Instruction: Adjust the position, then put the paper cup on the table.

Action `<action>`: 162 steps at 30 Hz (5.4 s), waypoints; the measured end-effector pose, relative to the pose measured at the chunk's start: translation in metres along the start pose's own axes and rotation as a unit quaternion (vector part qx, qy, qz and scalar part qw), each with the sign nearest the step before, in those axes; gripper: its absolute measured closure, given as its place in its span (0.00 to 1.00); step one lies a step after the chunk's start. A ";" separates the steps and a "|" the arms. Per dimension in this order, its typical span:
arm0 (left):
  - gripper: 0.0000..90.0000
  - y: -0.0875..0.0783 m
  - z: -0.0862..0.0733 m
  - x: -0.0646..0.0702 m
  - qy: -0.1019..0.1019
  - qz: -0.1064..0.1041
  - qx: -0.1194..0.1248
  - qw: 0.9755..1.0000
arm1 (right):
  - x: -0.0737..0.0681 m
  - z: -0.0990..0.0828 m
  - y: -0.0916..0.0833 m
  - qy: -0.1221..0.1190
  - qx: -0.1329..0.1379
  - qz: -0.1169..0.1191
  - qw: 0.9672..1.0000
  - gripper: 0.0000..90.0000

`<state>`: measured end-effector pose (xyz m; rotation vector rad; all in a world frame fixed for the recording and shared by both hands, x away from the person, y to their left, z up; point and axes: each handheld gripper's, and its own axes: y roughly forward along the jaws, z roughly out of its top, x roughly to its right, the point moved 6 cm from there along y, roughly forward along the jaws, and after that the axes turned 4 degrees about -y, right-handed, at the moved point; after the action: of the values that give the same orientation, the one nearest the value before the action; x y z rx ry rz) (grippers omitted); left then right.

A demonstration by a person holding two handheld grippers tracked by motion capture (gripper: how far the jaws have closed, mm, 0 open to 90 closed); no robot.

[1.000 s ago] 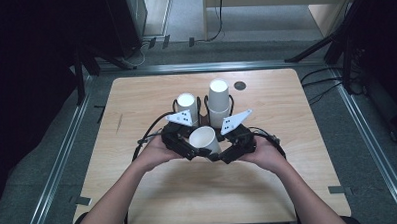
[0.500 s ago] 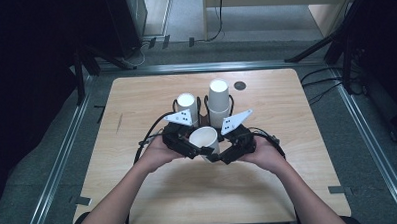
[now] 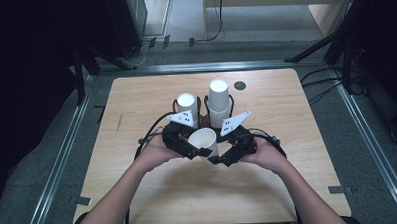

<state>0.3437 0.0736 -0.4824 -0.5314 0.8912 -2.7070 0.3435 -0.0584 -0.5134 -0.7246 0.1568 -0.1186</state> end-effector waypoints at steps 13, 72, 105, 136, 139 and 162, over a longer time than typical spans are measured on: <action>0.26 -0.005 -0.013 -0.017 0.005 0.052 -0.044 0.998 | 0.006 -0.012 -0.006 -0.016 -0.015 -0.074 0.997 0.23; 0.24 -0.059 -0.057 -0.059 -0.059 0.127 -0.043 0.989 | 0.077 -0.049 -0.055 0.075 -0.011 -0.139 0.987 0.23; 0.23 -0.096 -0.089 -0.120 -0.132 0.211 -0.043 0.968 | 0.068 -0.056 -0.047 0.047 -0.033 -0.137 0.989 0.23; 0.21 -0.107 -0.103 -0.147 -0.171 0.260 -0.032 0.950 | 0.062 -0.060 -0.048 0.041 -0.038 -0.140 0.989 0.23; 0.20 -0.106 -0.103 -0.147 -0.170 0.258 -0.033 0.951 | 0.062 -0.060 -0.048 0.039 -0.039 -0.140 0.989 0.23; 0.01 -0.106 -0.101 -0.142 -0.167 0.253 -0.036 0.952 | 0.062 -0.062 -0.048 0.033 -0.048 -0.144 0.988 0.23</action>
<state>0.4188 0.2574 -0.5303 -0.6472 0.8880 -2.0560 0.3902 -0.1446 -0.5334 -0.8368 0.1217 -0.4132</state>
